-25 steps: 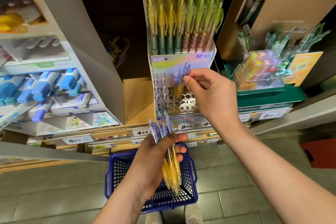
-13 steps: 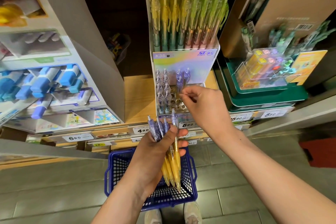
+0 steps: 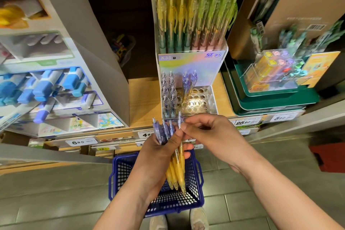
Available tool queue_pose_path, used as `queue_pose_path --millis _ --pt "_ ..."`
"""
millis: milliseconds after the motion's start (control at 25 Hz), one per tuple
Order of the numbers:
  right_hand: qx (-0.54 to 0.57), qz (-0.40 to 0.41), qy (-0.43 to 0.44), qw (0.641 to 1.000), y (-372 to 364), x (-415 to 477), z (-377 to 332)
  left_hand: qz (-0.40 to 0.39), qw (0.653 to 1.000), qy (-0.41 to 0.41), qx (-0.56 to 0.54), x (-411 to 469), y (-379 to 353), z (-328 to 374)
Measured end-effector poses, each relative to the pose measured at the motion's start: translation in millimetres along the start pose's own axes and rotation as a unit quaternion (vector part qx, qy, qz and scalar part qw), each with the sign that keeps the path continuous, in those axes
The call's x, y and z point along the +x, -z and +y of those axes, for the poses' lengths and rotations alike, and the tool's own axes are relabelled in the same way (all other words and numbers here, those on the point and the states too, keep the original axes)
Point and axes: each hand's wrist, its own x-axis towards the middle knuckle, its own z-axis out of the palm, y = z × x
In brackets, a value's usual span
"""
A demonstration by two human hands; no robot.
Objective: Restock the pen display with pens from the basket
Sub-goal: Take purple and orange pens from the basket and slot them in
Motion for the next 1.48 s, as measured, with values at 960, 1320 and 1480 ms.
queue_pose_path --millis 960,1320,1480 --pt "-0.252 0.258 0.301 0.883 21.3 48.8 -22.8 -0.034 0.993 0.099 -0.056 -0.5 -3.0 -6.2" --pt "-0.322 0.223 0.211 0.896 17.7 41.2 -5.7 -0.03 0.998 0.039 -0.039 -4.4 -2.6 -7.5" --pt "-0.131 0.09 0.098 0.982 4.8 7.6 -0.1 -0.032 0.999 0.012 -0.016 -1.5 -3.1 -7.6"
